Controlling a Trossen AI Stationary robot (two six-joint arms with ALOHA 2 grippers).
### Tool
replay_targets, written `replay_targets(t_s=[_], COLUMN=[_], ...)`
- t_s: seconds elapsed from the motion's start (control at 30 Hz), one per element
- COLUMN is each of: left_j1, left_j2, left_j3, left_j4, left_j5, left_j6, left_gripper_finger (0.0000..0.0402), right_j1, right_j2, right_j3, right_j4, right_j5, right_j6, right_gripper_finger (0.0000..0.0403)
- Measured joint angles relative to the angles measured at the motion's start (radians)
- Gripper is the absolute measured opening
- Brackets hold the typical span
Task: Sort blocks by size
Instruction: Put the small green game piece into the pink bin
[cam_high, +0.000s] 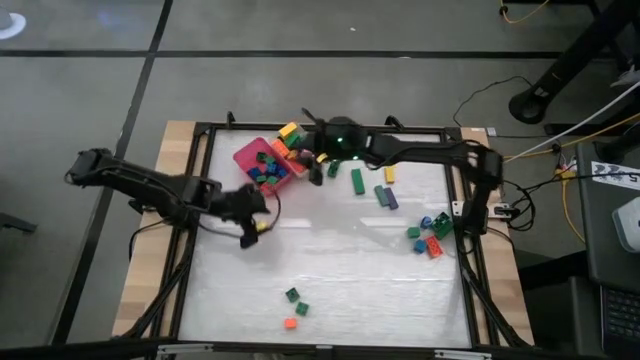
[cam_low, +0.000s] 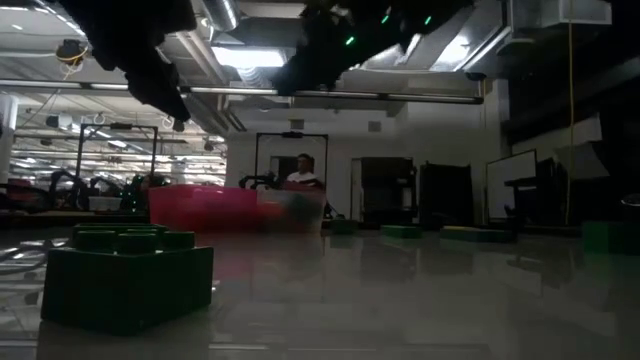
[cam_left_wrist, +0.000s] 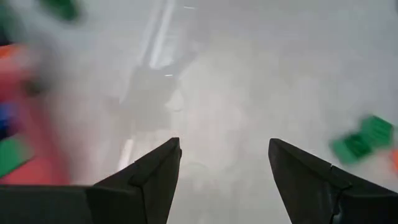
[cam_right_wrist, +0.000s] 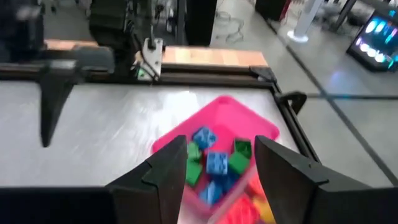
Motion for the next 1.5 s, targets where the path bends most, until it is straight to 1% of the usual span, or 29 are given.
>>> replay_targets(t_s=[0.17,0.3,0.4,0.47,0.6,0.7,0.9,1.13,1.3,1.4,1.5], left_j1=[-0.161,-0.262,-0.306,-0.32,-0.336,-0.34,-0.339,-0.33,-0.313,-0.308,-0.305], left_j2=[0.152,0.278,0.364,0.415,0.497,0.547,0.638,0.692,0.712,0.722,0.739], left_j3=[0.0,0.0,0.0,0.0,0.0,0.0,0.0,0.0,0.0,0.0,0.0], left_j4=[0.168,0.329,0.475,0.566,0.673,0.732,0.857,0.866,0.866,0.863,0.861], left_j5=[0.006,0.013,0.014,0.013,0.018,0.06,0.176,0.179,0.179,0.179,0.193], left_j6=[0.106,0.246,0.339,0.368,0.427,0.446,0.434,0.468,0.495,0.507,0.507], left_gripper_finger=[0.0232,0.0232,0.0232,0.0232,0.0232,0.0232,0.0232,0.0232,0.0232,0.0232,0.0232], right_j1=[0.0,0.0,0.0,0.0,0.0,0.0,0.0,0.013,0.06,0.093,0.126], right_j2=[-0.147,-0.234,-0.277,-0.295,-0.307,-0.306,-0.298,-0.298,-0.298,-0.298,-0.298], right_j3=[0.0,0.0,0.0,0.0,0.0,0.0,0.0,0.0,0.0,0.0,0.0], right_j4=[-0.242,-0.449,-0.564,-0.631,-0.732,-0.773,-0.774,-0.772,-0.778,-0.804,-0.875], right_j5=[-0.002,-0.004,-0.01,-0.012,-0.019,-0.02,-0.021,-0.021,-0.021,-0.021,-0.021], right_j6=[0.0,0.006,0.058,0.097,0.111,0.113,0.151,0.208,0.21,0.21,0.21], right_gripper_finger=[0.0189,0.0189,0.0189,0.0189,0.0189,0.0189,0.0189,0.0188,0.0188,0.0188,0.0188])
